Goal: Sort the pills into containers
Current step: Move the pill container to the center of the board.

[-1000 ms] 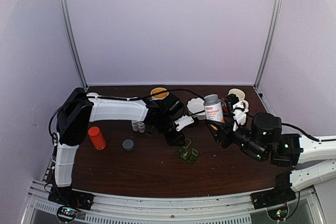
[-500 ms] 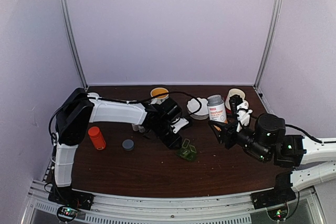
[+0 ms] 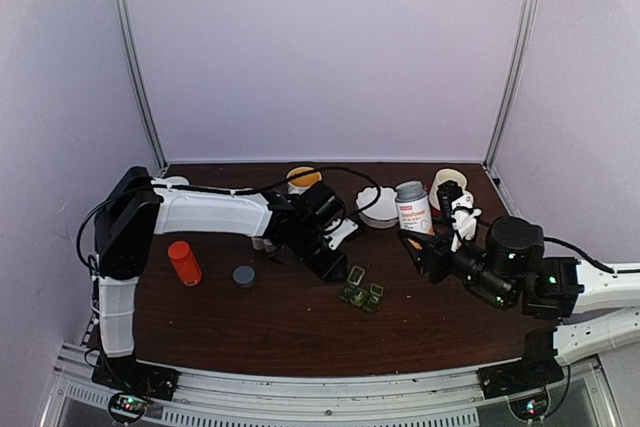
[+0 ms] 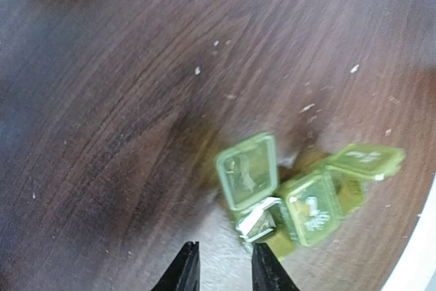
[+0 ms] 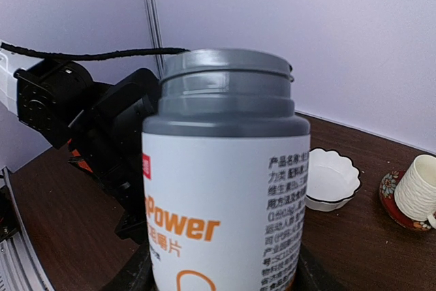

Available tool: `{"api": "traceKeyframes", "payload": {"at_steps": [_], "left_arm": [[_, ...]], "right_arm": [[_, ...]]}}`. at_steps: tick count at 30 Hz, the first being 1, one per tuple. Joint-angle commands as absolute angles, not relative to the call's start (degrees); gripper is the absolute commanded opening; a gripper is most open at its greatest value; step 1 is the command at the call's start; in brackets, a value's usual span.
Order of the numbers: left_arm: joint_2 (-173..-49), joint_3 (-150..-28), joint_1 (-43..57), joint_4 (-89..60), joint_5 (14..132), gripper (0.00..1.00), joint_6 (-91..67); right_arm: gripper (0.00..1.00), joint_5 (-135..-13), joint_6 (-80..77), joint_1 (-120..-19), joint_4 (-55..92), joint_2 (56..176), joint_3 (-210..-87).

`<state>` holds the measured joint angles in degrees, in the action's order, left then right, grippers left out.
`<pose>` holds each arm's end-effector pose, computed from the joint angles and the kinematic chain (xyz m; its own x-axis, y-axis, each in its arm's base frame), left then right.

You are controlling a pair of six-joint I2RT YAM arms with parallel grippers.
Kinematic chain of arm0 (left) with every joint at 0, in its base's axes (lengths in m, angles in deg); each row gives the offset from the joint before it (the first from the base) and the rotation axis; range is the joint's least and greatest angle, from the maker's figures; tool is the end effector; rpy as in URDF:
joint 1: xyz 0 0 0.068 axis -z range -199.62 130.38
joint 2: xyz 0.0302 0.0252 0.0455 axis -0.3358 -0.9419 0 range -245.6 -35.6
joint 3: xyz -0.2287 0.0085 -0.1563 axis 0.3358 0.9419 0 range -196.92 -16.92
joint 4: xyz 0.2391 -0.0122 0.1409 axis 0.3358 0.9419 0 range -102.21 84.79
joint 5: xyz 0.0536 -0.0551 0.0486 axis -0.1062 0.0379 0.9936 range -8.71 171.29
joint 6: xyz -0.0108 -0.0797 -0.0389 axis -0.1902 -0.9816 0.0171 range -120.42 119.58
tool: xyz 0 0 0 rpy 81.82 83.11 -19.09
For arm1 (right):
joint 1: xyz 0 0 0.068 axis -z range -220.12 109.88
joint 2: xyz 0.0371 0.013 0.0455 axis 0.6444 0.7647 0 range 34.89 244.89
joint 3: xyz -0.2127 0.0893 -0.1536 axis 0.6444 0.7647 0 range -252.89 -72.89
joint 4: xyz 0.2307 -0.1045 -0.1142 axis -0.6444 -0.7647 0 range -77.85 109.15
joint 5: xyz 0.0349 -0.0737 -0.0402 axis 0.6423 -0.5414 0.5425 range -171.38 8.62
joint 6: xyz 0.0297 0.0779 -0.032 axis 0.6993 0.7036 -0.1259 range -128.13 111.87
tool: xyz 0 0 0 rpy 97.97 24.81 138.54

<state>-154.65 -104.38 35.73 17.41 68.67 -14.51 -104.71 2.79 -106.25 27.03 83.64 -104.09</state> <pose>0.2577 -0.4034 0.1289 -0.6933 0.5853 -0.4205 0.7154 0.6297 -0.3030 0.1326 0.2215 0.2688 -0.1960 -0.0128 -0.9805 -0.6565 0.7445 0.1215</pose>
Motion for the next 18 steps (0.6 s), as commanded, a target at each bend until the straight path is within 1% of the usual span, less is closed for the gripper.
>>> {"api": "traceKeyframes", "payload": {"at_steps": [1, 9, 18], "left_arm": [[-151.47, -104.15, 37.04, 16.85, 69.54, 0.29, -18.68], [-152.89, -104.78, 37.64, 18.65, 72.05, 0.29, -22.98], [-155.64, -105.66, 37.62, 18.68, 70.56, 0.3, -24.73]], "right_arm": [[0.0, -105.28, 3.38, -106.04, 27.85, 82.85, -103.46], [0.0, -105.18, 3.46, -106.04, 27.81, 82.45, -103.1], [0.0, -105.26, 3.38, -106.06, 27.77, 82.03, -102.77]]}}
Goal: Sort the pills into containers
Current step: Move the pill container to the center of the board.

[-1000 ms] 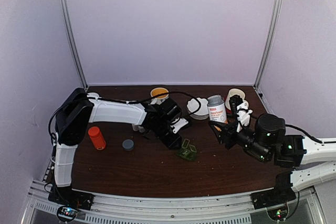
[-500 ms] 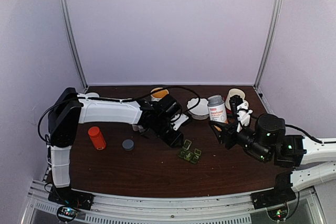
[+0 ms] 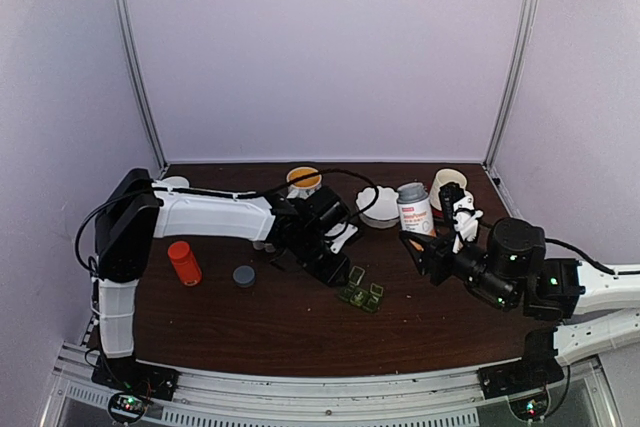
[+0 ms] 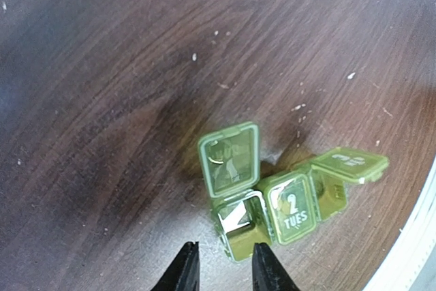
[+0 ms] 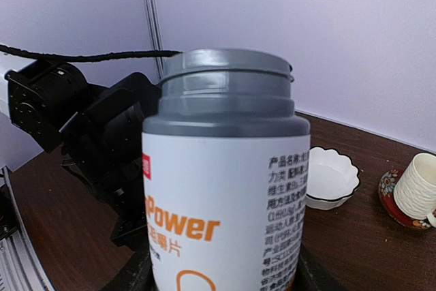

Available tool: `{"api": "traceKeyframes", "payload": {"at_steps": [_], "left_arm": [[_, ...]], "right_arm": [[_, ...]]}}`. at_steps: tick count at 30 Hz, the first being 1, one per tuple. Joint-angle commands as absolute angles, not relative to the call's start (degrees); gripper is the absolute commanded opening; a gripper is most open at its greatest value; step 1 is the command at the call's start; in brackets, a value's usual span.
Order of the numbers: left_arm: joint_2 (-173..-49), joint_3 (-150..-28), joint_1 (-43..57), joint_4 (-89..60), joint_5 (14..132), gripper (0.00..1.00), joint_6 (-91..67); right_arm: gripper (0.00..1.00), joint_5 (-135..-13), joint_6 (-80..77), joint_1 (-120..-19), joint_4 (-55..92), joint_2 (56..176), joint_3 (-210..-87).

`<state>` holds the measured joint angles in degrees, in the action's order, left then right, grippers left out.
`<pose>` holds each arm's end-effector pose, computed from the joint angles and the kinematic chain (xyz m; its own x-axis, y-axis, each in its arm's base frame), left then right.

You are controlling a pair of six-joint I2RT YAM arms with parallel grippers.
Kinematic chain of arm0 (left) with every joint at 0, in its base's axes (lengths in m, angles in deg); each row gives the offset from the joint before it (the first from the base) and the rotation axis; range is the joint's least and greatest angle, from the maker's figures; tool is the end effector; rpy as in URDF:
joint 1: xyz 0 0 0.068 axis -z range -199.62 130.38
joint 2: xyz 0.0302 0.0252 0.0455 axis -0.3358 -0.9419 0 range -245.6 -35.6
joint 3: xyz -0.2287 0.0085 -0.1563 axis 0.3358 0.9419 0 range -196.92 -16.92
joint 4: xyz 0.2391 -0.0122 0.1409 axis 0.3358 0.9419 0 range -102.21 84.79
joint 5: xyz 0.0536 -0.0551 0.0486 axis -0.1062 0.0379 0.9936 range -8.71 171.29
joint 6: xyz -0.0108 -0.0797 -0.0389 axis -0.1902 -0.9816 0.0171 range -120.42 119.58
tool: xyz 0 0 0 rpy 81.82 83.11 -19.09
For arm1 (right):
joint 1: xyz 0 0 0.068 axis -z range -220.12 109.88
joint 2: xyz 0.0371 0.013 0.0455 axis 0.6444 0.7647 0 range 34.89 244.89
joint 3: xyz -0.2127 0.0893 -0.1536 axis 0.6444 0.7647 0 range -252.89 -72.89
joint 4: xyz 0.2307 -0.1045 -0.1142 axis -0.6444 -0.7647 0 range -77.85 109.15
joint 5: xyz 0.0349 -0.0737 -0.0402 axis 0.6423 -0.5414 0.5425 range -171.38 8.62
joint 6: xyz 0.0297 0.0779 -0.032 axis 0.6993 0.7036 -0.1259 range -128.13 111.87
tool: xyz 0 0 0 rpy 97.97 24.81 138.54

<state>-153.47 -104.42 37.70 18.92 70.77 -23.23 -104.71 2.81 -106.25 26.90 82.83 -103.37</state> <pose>0.2442 -0.4075 0.1361 -0.7765 0.5045 -0.3777 0.6223 0.7085 -0.3329 0.1315 0.2190 0.2666 -0.1965 -0.0131 -0.9804 -0.6564 0.7446 0.1216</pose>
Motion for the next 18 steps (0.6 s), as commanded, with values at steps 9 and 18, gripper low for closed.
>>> {"api": "traceKeyframes", "payload": {"at_steps": [9, 18], "left_arm": [[-157.6, -106.55, 37.76, 18.69, 69.89, 0.3, -24.86], [-159.66, -110.43, 38.7, 24.03, 73.64, 0.27, -26.63]], "right_arm": [[0.0, -105.36, 3.21, -106.09, 28.02, 82.25, -102.83], [0.0, -105.37, 3.47, -105.99, 28.16, 82.29, -102.47]]}}
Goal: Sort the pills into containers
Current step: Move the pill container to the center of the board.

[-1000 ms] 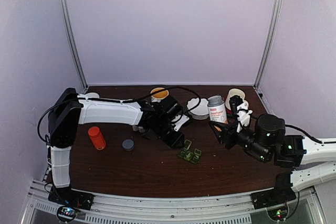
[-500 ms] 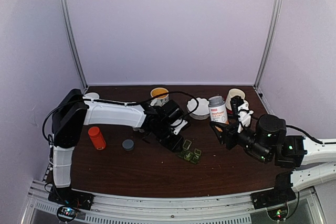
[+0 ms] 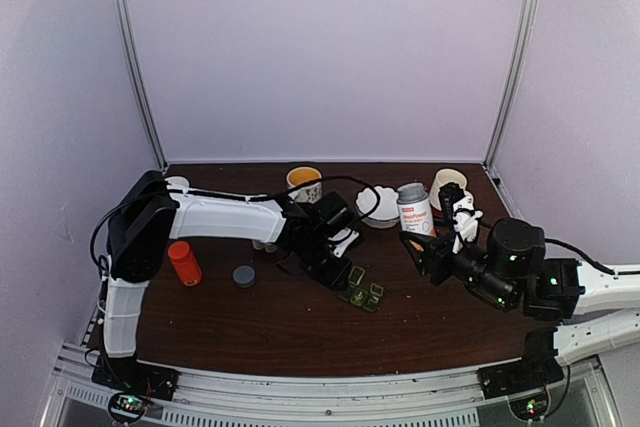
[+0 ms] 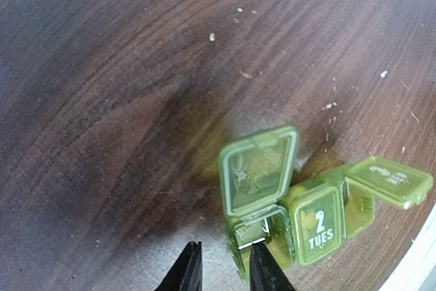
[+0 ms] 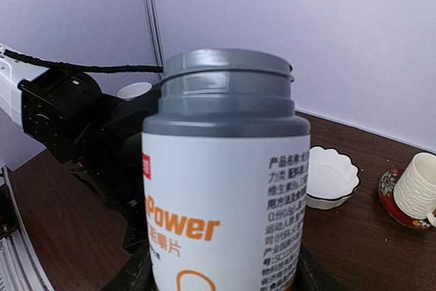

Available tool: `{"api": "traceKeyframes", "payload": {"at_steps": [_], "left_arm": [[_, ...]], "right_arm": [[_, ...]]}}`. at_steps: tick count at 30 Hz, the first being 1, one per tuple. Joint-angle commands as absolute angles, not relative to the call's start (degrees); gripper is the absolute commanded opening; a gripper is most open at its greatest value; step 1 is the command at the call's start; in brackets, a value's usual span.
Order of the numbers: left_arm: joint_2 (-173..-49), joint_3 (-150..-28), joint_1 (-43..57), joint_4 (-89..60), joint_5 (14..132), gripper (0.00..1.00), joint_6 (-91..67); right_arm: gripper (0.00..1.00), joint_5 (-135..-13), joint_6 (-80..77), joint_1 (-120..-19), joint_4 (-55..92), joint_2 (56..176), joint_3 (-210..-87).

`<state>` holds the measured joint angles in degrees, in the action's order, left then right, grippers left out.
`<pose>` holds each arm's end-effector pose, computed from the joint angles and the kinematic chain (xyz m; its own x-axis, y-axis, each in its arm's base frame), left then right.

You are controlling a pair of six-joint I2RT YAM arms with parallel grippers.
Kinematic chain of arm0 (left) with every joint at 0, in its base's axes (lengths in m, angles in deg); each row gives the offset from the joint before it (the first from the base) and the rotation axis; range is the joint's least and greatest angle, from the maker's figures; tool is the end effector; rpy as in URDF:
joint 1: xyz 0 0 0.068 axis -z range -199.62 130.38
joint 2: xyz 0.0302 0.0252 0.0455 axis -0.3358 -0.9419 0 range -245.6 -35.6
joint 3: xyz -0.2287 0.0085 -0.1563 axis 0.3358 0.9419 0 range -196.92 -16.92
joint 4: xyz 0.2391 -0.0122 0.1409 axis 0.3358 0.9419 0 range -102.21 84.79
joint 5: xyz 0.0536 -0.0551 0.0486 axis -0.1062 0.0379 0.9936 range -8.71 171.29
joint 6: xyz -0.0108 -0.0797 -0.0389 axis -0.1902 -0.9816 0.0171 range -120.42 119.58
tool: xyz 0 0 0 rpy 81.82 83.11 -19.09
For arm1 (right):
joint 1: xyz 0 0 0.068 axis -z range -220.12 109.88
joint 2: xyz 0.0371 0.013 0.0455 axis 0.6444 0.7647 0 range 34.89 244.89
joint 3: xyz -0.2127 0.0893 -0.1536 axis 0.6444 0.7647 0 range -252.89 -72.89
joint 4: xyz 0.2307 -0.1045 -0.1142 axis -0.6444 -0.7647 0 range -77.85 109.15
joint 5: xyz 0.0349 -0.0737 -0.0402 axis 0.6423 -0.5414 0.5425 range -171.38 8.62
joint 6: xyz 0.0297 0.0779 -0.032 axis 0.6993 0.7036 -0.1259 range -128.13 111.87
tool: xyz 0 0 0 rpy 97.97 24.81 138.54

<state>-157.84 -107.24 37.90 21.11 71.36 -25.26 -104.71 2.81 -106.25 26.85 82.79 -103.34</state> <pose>0.2470 -0.4135 0.1144 -0.8079 0.4985 -0.3143 0.5844 0.7465 -0.3181 0.1314 0.2188 0.2664 -0.1968 -0.0137 -0.9804 -0.6564 0.7446 0.1213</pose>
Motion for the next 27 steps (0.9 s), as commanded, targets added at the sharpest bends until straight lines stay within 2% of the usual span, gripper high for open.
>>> {"api": "traceKeyframes", "payload": {"at_steps": [1, 7, 12, 18, 27], "left_arm": [[-159.89, -110.58, 38.81, 24.28, 73.77, 0.27, -26.88], [-160.63, -110.56, 38.91, 24.37, 72.96, 0.24, -27.5], [-160.54, -111.52, 38.96, 26.59, 74.99, 0.1, -27.43], [-159.73, -112.61, 38.98, 31.46, 82.32, 0.02, -26.35], [-156.1, -106.87, 39.0, 30.06, 87.17, 0.0, -26.35]], "right_arm": [[0.0, -105.37, 3.47, -105.97, 28.2, 82.35, -102.46], [0.0, -105.28, 3.48, -105.98, 28.03, 82.52, -102.52], [0.0, -105.07, 3.64, -105.95, 28.28, 82.53, -102.29], [0.0, -102.59, 3.56, -105.96, 28.13, 83.72, -102.13], [0.0, -82.99, 0.58, -105.96, 26.79, 90.29, -102.76]]}}
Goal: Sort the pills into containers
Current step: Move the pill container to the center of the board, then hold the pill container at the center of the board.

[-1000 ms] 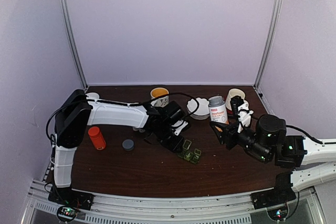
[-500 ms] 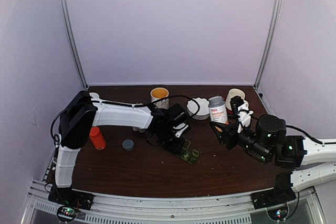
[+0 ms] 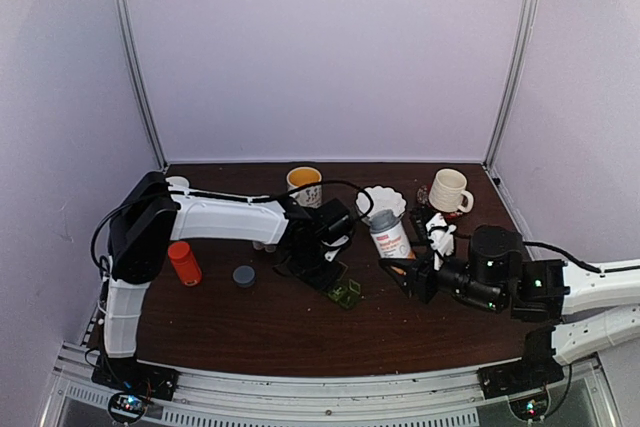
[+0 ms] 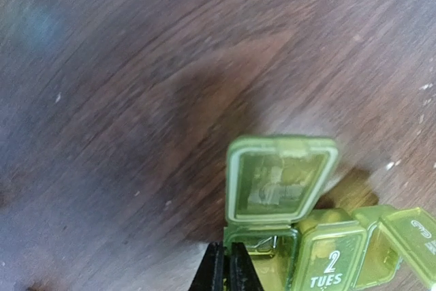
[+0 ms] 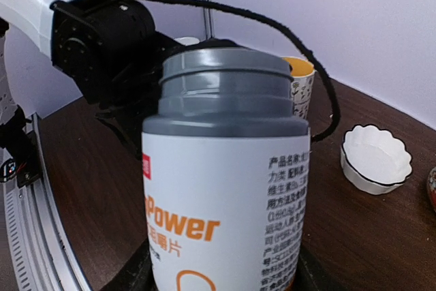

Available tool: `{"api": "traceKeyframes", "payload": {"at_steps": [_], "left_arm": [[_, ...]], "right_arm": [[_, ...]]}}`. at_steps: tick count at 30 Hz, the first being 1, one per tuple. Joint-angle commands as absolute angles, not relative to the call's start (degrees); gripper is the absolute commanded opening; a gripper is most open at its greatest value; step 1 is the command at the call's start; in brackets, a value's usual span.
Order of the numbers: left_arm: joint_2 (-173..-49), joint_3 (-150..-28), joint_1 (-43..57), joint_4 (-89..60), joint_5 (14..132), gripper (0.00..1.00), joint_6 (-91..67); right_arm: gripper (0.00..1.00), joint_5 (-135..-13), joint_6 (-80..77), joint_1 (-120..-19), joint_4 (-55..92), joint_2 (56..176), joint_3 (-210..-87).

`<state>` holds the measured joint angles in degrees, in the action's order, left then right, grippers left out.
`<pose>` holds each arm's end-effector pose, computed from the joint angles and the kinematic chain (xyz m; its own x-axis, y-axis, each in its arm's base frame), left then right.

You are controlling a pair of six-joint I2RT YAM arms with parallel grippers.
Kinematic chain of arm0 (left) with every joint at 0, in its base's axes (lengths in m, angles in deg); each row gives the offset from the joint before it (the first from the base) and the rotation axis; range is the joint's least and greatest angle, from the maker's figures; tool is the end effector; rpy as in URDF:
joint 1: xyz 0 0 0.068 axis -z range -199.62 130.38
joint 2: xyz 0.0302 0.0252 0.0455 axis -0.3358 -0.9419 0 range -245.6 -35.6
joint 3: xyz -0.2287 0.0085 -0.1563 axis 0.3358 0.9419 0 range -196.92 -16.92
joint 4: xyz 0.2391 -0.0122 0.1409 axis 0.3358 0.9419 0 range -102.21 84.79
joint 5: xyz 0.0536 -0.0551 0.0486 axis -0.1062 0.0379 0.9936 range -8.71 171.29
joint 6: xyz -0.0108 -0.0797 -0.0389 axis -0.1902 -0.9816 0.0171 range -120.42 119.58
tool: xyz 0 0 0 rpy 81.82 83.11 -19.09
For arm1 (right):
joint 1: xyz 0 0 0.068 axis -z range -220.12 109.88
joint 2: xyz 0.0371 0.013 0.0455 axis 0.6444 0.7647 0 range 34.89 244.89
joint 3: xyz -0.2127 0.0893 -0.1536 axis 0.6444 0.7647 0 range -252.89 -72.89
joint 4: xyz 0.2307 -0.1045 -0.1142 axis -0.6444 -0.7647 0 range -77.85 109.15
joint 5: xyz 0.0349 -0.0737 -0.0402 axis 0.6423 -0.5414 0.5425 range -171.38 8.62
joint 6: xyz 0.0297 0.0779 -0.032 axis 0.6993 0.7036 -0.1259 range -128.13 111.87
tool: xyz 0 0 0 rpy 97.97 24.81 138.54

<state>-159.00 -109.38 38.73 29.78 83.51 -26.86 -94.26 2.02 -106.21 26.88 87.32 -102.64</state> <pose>0.2486 -0.3974 0.1074 -0.8252 0.4909 -0.2794 0.5330 0.8405 -0.0976 0.1249 0.2378 0.2415 -0.2447 -0.1278 -0.9611 -0.7729 0.6243 0.1138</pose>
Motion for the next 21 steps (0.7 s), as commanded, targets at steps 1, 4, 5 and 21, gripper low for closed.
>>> {"api": "traceKeyframes", "payload": {"at_steps": [1, 4, 5, 21], "left_arm": [[-155.88, -106.37, 38.94, 30.06, 87.44, 0.0, -26.4], [-155.02, -104.67, 38.99, 30.04, 88.18, 0.0, -26.72], [-154.59, -104.03, 38.93, 29.8, 88.45, 0.0, -26.83], [-150.19, -95.89, 39.0, 22.62, 88.31, 0.03, -28.31]], "right_arm": [[0.0, -80.94, 0.53, -106.0, 26.42, 91.52, -102.83], [0.0, -75.34, 0.71, -106.34, 25.73, 95.55, -102.73], [0.0, -74.04, 0.9, -106.58, 26.07, 96.87, -102.49], [0.0, -67.51, 1.55, -107.8, 33.67, 111.73, -100.37]]}}
